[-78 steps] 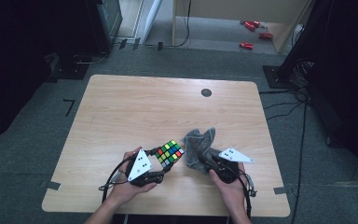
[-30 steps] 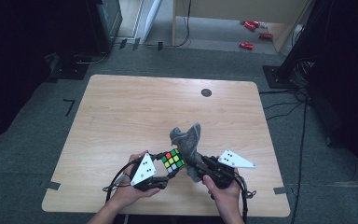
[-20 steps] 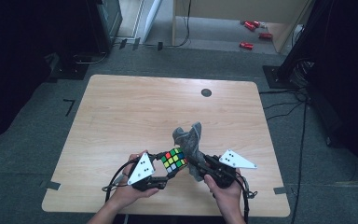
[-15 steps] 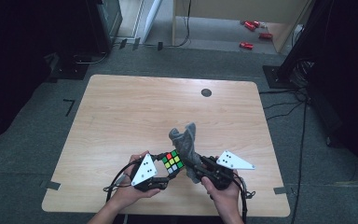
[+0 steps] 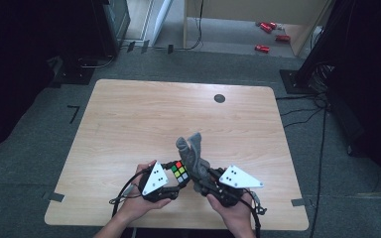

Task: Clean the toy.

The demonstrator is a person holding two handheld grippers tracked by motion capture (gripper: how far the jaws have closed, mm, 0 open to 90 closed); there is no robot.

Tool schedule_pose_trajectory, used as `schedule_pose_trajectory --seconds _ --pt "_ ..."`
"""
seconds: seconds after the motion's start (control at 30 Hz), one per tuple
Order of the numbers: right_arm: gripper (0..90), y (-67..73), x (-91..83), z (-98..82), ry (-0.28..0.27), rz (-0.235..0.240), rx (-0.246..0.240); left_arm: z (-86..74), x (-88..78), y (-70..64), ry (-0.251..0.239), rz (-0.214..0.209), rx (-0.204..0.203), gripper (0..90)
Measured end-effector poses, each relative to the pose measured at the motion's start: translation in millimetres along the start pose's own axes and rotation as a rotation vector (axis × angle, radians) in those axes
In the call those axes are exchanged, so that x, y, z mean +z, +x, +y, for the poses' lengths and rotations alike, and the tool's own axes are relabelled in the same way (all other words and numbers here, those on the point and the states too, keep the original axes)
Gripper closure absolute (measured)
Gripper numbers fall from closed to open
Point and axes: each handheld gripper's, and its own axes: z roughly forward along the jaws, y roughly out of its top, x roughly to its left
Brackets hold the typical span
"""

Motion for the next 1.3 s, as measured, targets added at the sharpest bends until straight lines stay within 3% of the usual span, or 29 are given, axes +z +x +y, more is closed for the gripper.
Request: schedule_pose_trajectory --seconds 0.13,0.17,0.2,0.23,0.27,0.3,0.33,0.43,0.53,0.67,0.73,0.8,0.93,1.0,1.2,1.3 --pt "66.3 19.2 12.1 -3.7 0.075 0.022 -0.109 4.4 2.7 -7.7 0.037 0.011 0.034 34.8" --pt "66.4 21.7 15.2 -6.7 0.092 0.03 -0.114 4.5 2.8 -10.3 0.042 0.011 0.015 34.8" --pt "66.4 23.1 17.7 -9.4 0.103 0.042 -0.111 6.1 2.4 -6.1 0.048 0.006 0.087 34.8" --pt "66.3 23.5 19.3 -10.9 0.108 0.051 -0.1 5.6 1.9 -5.6 0.049 0.007 0.09 34.8" --pt "66.6 22.5 19.8 -10.7 0.114 0.058 -0.086 5.1 1.5 -4.7 0.042 0.001 0.085 34.9" --pt "67.2 20.2 19.1 -9.5 0.113 0.059 -0.073 4.3 0.5 -6.5 0.034 -0.005 0.033 34.9" --pt "67.5 16.8 17.2 -7.9 0.104 0.048 -0.061 4.9 0.1 -5.7 0.029 -0.008 0.022 34.9" --pt "67.8 4.2 10.7 -5.5 0.072 0.006 -0.002 5.8 0.4 -6.1 0.037 0.001 0.033 34.8" --pt "67.7 4.0 10.5 -7.5 0.083 -0.022 -0.006 5.0 2.5 -7.9 0.054 0.008 0.042 34.8" --pt "66.8 17.1 20.2 -11.4 0.13 0.02 -0.032 5.6 3.2 -11.3 0.064 0.018 0.065 34.8" --pt "67.4 18.1 21.4 -10.9 0.14 0.009 -0.046 5.2 2.7 -9.8 0.065 0.01 0.06 34.9" --pt "68.2 10.0 17.4 -8.9 0.119 -0.004 -0.01 5.6 2.2 -8.6 0.06 0.011 0.055 34.9" --pt "68.3 -9.0 3.5 -5.5 0.067 -0.095 0.052 4.7 0.9 -6.6 0.045 0.002 0.038 34.8" --pt "68.4 -18.0 -2.8 -5.6 0.039 -0.115 0.102 5.6 -1.3 -4.5 0.021 -0.006 0.024 34.9" --pt "68.1 -31.3 -3.1 -15.0 -0.002 -0.065 0.202 5.6 -10.3 3.6 -0.06 -0.021 -0.023 34.8" --pt "68.2 -34.0 -2.0 -19.5 0.015 -0.076 0.223 5.7 -15.4 8.6 -0.11 -0.037 -0.065 34.8"
